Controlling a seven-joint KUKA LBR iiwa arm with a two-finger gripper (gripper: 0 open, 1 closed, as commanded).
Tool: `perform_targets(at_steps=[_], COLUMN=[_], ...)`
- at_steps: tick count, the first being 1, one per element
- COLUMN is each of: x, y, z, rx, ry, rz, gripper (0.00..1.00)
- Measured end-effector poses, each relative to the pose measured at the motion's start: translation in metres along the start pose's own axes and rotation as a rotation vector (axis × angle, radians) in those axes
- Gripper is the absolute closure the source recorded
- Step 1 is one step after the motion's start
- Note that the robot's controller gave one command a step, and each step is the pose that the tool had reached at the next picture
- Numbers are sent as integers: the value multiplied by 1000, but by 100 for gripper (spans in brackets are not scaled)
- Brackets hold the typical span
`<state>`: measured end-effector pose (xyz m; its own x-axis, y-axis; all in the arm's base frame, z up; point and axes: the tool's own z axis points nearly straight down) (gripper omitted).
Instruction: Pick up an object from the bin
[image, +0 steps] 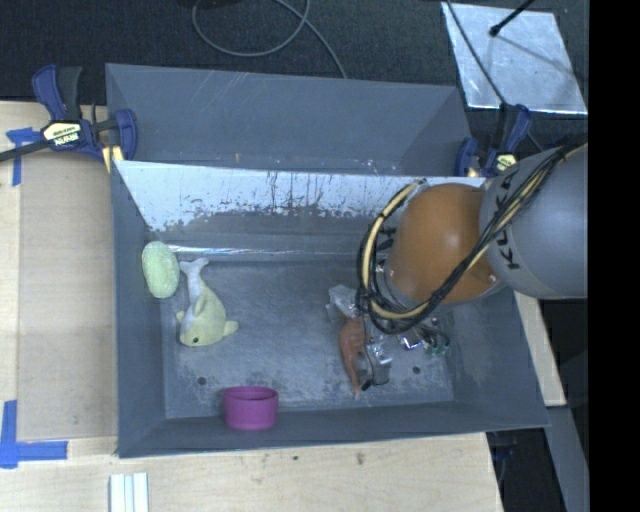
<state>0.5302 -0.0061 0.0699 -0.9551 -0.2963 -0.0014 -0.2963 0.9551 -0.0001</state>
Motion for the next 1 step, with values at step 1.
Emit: perform_targets(at_steps=[1], x=[0], y=[-9], z=[-1], rx=[1], ry=[-5], rz=[-187], gripper=[0])
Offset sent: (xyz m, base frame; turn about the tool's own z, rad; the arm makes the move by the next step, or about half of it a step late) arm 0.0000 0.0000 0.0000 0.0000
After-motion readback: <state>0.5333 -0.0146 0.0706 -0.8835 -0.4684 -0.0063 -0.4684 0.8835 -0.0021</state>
